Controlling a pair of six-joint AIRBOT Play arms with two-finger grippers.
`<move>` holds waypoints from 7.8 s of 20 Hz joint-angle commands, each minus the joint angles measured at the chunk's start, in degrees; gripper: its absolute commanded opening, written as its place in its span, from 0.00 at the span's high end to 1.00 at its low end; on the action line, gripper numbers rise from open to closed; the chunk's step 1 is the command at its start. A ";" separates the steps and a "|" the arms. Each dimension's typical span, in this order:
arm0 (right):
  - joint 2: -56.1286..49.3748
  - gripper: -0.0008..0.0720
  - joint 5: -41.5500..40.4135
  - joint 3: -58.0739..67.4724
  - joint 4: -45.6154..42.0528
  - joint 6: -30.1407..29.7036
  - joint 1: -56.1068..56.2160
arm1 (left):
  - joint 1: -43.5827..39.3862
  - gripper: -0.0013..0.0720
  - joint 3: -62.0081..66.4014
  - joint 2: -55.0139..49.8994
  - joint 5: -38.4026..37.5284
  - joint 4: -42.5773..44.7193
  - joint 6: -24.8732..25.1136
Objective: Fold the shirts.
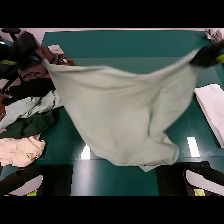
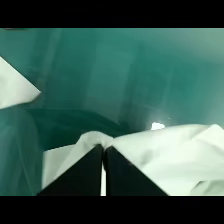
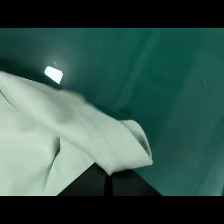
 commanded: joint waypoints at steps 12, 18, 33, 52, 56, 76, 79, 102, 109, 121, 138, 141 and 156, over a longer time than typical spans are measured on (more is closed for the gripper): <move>12.50 0.97 -12.72 15.50 10.64 -12.22 -2.47 | -0.11 0.96 -3.06 12.28 19.23 1.49 -3.52; 16.41 0.97 -12.85 22.73 -0.79 -16.39 5.07 | -0.11 0.96 4.09 24.90 16.39 7.17 -5.73; 11.06 0.97 -13.46 25.62 9.27 -11.17 -4.52 | 12.11 0.96 -2.89 28.52 5.84 -0.70 -5.35; -35.04 0.97 -15.32 15.74 2.27 -10.82 2.97 | 9.25 0.96 -16.59 -23.52 49.88 -9.77 12.66; -31.01 0.97 -10.29 6.99 2.21 -6.95 2.97 | 14.01 0.96 -16.61 -23.52 40.70 -7.63 12.72; -25.99 0.97 -0.33 -6.99 2.21 -2.93 6.56 | 14.51 0.96 -16.76 -23.52 16.35 -10.95 23.91; -23.78 0.97 -0.85 -6.99 2.25 -2.40 6.73 | 14.51 0.96 -16.76 -23.39 15.17 -11.21 23.98; -23.23 0.96 10.75 -7.17 2.32 -1.44 5.84 | 13.29 0.95 -16.76 -23.39 5.90 -9.62 30.67; -17.22 0.96 9.01 -15.52 2.16 -1.27 4.13 | 13.29 0.95 -16.74 -23.39 9.73 -7.26 30.60; -12.92 0.56 1.99 -28.09 2.34 -2.05 0.35 | 13.27 0.95 -16.76 -23.41 7.72 -8.90 30.67; -17.53 0.17 -10.54 -17.84 17.70 -4.70 -17.27 | 13.27 0.22 -8.39 -25.11 13.09 -9.25 33.64; -20.65 0.17 -9.84 -17.86 17.79 -4.76 -17.31 | 13.27 0.22 -8.39 -27.98 13.57 -11.15 33.79; -27.17 0.17 -10.58 -17.88 17.75 -5.73 -13.20 | 13.22 0.29 -8.44 -34.23 15.08 -14.84 36.63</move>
